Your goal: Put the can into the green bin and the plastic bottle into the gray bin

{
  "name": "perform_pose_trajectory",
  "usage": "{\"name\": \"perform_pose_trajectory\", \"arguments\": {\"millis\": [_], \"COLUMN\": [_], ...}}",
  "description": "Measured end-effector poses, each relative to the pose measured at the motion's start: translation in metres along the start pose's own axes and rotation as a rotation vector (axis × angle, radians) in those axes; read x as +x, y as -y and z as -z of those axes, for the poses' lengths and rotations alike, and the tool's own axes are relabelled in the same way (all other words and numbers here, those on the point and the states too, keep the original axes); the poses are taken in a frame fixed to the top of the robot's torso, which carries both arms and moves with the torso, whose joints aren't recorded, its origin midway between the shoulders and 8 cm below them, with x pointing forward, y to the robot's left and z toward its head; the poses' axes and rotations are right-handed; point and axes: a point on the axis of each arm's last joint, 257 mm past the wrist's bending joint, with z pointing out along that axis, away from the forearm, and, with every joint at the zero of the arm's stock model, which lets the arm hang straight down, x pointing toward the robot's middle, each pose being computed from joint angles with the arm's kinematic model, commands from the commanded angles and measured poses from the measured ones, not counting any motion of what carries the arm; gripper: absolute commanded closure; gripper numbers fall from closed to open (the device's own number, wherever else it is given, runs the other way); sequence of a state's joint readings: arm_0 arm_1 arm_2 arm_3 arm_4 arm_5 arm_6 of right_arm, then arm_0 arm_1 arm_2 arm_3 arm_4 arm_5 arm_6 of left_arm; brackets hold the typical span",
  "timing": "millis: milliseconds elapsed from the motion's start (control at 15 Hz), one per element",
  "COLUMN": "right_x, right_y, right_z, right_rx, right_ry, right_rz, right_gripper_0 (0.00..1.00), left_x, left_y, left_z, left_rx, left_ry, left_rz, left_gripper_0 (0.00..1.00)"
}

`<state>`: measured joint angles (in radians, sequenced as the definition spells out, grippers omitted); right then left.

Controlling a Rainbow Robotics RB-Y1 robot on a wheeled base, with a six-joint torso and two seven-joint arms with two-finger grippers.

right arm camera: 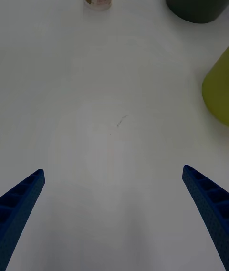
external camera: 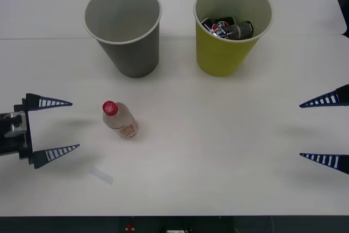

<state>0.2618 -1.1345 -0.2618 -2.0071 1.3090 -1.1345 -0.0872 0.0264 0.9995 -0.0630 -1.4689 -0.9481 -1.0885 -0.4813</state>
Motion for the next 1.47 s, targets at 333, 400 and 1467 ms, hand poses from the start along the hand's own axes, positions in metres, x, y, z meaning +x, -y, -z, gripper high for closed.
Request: {"name": "perform_pose_trajectory", "arguments": {"millis": [333,400,1467], "right_x": [0.000,0.000,0.000], "right_y": [0.000,0.000,0.000], "right_z": [0.000,0.000,0.000], "right_rx": [0.000,0.000,0.000], "right_ry": [0.000,0.000,0.000], "right_rz": [0.000,0.000,0.000], "right_gripper_0": [0.00,0.00,0.00], "left_x": [0.003,0.003,-0.027], "left_y": [-0.001,-0.003,0.010], "left_z": [-0.026,-0.031,-0.136], "left_rx": [-0.003,-0.009,0.005], "left_ry": [0.072,0.088,0.262], "left_rz": [0.052,0.053,0.118], "left_gripper_0": [0.00,0.00,0.00]}}
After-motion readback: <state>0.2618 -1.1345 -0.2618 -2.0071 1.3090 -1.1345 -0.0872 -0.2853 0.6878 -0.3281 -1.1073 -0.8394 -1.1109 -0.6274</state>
